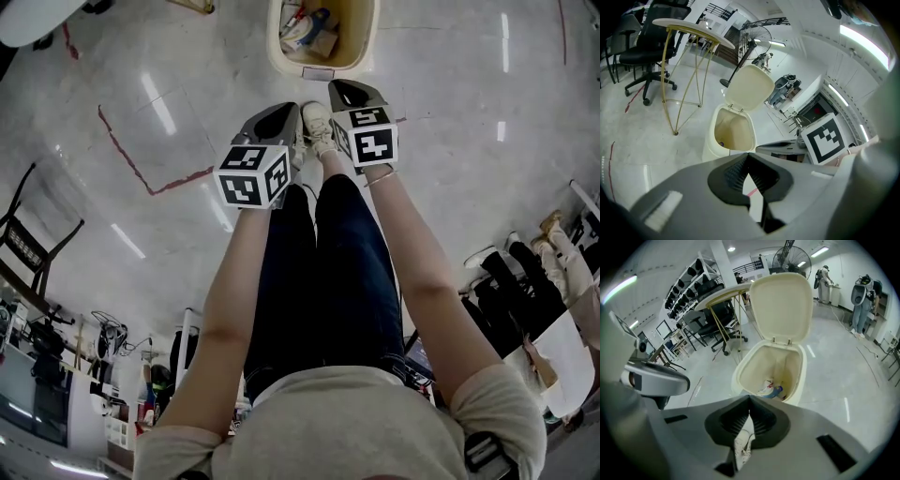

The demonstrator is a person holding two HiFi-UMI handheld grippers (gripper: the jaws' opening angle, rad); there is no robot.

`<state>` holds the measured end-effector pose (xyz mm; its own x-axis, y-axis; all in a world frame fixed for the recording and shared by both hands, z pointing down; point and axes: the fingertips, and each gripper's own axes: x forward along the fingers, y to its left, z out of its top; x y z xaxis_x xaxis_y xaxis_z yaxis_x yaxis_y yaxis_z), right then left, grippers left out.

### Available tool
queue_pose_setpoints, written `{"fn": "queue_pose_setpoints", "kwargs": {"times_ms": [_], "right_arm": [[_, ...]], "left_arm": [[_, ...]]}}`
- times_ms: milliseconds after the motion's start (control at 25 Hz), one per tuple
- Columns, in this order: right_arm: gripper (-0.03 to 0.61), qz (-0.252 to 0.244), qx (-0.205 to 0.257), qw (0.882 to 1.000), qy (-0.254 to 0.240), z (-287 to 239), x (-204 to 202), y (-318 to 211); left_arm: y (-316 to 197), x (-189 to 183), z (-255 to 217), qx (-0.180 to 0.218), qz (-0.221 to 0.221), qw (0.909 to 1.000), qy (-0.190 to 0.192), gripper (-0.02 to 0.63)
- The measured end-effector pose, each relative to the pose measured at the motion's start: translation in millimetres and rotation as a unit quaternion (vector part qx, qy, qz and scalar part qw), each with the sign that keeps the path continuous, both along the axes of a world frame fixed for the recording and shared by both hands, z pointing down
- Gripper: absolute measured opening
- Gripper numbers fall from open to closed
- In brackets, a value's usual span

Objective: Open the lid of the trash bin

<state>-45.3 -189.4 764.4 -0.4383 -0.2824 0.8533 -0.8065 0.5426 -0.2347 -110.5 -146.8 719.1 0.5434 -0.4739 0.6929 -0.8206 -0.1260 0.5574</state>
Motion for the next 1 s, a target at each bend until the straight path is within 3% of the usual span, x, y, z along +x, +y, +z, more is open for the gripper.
{"fn": "queue_pose_setpoints", "kwargs": {"times_ms": [240, 480, 760, 1000], "right_arm": [[0.008, -0.001, 0.027, 1.0, -0.007, -52, 13, 6], [0.008, 0.01, 0.087, 0.996, -0.028, -124, 6, -4], [0.008, 0.033, 0.144, 0.987, -0.066, -215, 8, -9], [0.008, 0.057, 0.161, 0.982, -0.085, -266, 15, -4]], "left_arm": [[0, 10, -43, 0.018, 0.023, 0.9996, -0.002, 0.009], [4, 9, -94, 0.041, 0.032, 0.9986, 0.008, 0.009], [9, 1, -163, 0.073, 0.0, 0.9972, 0.018, 0.009], [5, -3, -207, 0.101, 0.004, 0.9948, 0.013, 0.009]]}}
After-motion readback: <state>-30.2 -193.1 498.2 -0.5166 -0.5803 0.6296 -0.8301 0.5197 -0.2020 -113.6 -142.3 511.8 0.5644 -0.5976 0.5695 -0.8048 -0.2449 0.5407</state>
